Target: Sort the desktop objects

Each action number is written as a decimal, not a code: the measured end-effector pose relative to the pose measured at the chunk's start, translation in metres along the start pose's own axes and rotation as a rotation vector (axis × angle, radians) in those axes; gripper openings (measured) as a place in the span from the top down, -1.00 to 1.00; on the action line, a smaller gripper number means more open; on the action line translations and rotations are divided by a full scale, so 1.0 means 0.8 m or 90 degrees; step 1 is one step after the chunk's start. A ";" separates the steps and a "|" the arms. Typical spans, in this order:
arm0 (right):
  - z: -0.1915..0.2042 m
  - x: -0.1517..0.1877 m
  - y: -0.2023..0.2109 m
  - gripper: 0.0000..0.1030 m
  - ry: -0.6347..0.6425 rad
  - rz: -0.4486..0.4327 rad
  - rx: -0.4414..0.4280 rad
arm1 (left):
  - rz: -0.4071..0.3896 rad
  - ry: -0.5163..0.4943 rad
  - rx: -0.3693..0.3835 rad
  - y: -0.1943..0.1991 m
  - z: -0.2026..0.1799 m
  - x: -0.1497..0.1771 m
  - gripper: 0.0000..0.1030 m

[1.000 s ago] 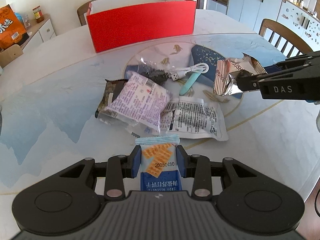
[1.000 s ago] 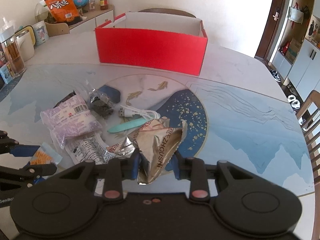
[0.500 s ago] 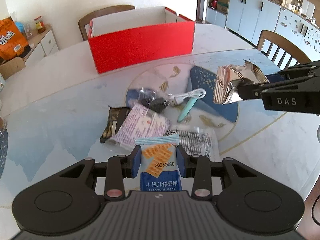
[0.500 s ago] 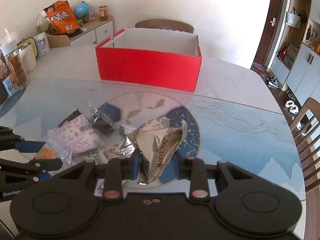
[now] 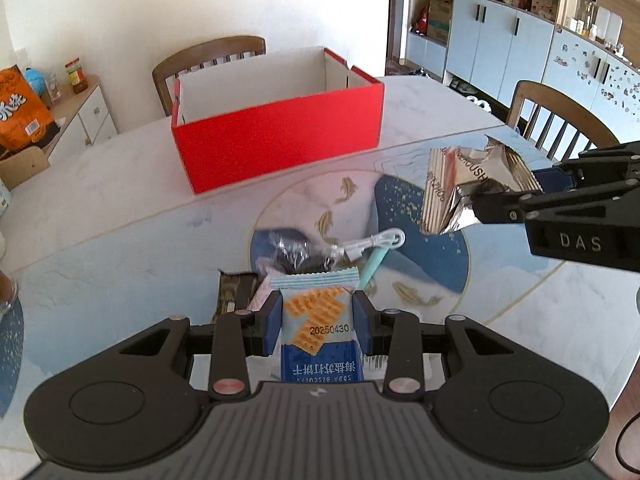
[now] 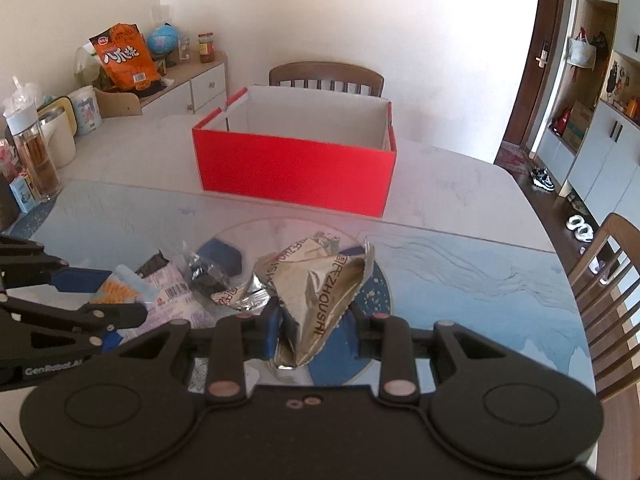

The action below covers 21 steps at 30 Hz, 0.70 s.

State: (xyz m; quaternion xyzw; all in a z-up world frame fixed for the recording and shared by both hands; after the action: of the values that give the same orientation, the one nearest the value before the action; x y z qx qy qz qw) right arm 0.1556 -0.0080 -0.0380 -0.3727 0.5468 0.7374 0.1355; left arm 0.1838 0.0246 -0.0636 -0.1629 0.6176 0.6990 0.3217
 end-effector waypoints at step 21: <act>0.013 -0.052 0.024 0.40 0.012 -0.049 0.000 | -0.043 -0.002 -0.007 0.017 0.034 -0.064 0.31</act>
State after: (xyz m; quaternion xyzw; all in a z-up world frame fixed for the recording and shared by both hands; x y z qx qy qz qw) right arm 0.1681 0.0028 0.0061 -0.4001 0.5333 0.7282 0.1585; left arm 0.2173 0.0379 -0.0163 -0.1845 0.6073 0.6916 0.3448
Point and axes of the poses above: each gripper's, at about its wrist camera, not at the fingertips, and y roughly against the way its jaws point, z to its left, x to its underside, the point moved 5 cm from there along -y, roughly the way its jaws point, and after that the axes turned 13 degrees about -y, right-handed, at the moved point
